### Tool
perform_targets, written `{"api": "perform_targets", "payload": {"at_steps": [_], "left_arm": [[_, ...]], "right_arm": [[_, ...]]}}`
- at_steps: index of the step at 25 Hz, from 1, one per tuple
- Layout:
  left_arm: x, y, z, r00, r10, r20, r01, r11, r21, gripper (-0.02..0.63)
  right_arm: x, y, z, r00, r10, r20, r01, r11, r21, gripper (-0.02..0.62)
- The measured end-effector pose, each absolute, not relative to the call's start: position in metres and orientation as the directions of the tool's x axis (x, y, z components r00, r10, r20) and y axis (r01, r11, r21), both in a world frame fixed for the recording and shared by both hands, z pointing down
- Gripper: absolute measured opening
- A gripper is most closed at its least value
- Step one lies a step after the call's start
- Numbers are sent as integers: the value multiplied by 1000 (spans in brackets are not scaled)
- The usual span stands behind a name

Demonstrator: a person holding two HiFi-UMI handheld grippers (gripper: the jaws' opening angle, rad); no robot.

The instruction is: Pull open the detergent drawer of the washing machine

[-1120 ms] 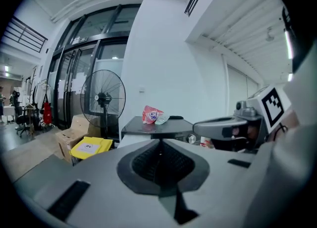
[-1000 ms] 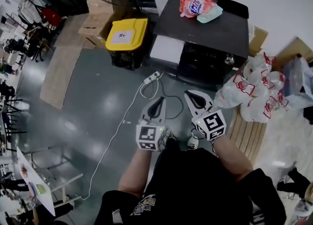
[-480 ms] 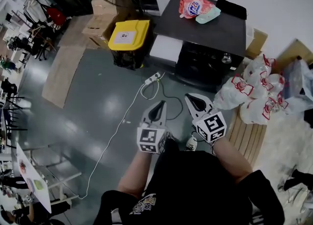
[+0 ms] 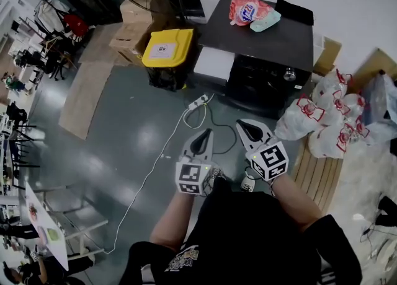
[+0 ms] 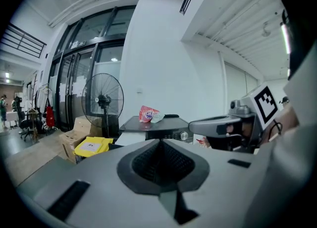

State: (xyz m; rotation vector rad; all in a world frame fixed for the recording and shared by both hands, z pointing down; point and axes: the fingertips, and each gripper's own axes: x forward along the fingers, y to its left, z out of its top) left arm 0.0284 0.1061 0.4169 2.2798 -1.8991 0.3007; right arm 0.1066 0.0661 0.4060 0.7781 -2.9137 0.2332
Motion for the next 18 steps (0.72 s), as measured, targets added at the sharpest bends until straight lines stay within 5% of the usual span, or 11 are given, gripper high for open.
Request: {"api": "perform_targets", "payload": {"at_steps": [18], "left_arm": [[22,93,412,177,-948,265,-984,-180,12,15]], "right_arm": [[96,47,414,-864,-477,159,-498,854,-147,3]]}}
